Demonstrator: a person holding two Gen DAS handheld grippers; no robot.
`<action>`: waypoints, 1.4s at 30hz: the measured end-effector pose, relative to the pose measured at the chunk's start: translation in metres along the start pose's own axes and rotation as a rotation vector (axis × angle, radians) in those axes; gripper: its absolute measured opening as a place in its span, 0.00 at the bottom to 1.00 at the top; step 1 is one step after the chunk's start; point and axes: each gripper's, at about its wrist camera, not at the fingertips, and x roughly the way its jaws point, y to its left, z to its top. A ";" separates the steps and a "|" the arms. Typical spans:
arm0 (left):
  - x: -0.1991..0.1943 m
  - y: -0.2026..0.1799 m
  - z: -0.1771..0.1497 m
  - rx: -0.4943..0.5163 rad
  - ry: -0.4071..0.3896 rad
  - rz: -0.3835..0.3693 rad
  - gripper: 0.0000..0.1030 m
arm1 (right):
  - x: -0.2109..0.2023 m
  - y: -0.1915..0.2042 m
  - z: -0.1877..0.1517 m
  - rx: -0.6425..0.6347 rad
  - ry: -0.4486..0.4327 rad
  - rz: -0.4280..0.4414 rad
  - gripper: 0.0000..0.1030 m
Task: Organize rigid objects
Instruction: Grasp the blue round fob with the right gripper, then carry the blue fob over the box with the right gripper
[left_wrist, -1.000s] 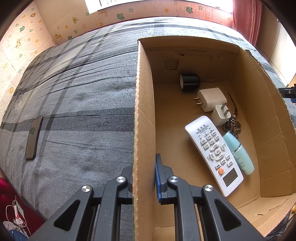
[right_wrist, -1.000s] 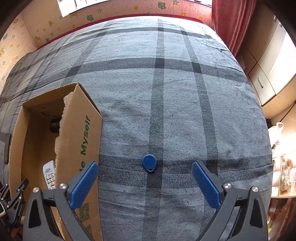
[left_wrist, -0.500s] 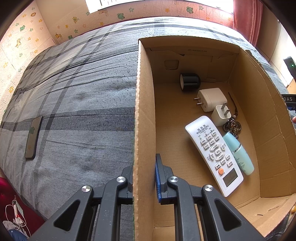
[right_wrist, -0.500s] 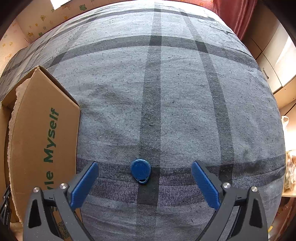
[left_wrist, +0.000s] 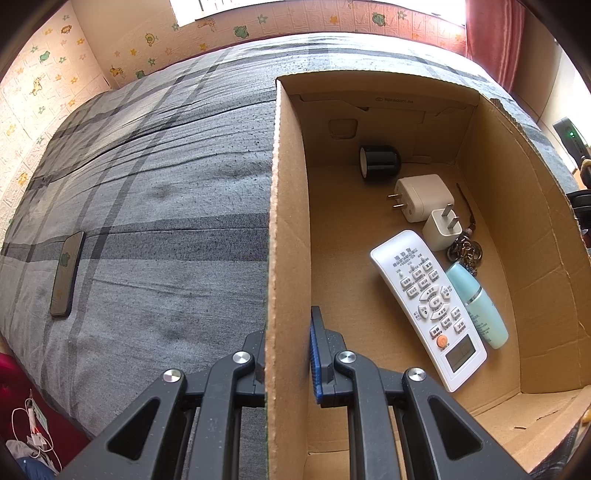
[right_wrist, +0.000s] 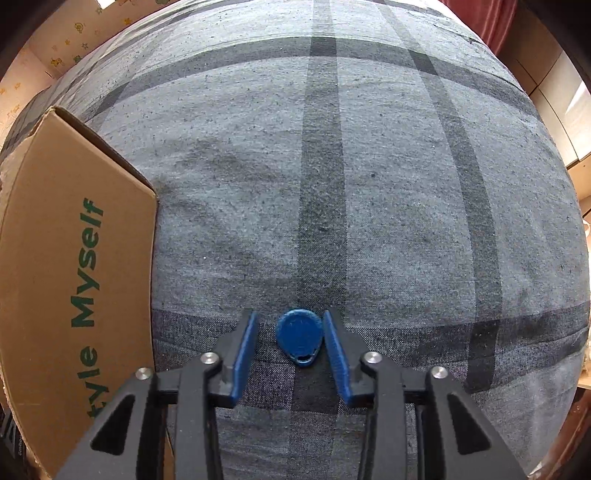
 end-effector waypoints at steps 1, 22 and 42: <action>0.000 0.000 0.000 0.000 0.000 0.000 0.15 | 0.000 0.000 0.000 0.003 -0.002 0.002 0.27; 0.000 -0.002 0.000 0.003 0.000 0.001 0.15 | -0.065 0.022 0.001 -0.058 -0.067 -0.043 0.27; -0.001 -0.001 0.000 0.000 0.000 -0.003 0.15 | -0.146 0.092 -0.010 -0.224 -0.177 -0.049 0.27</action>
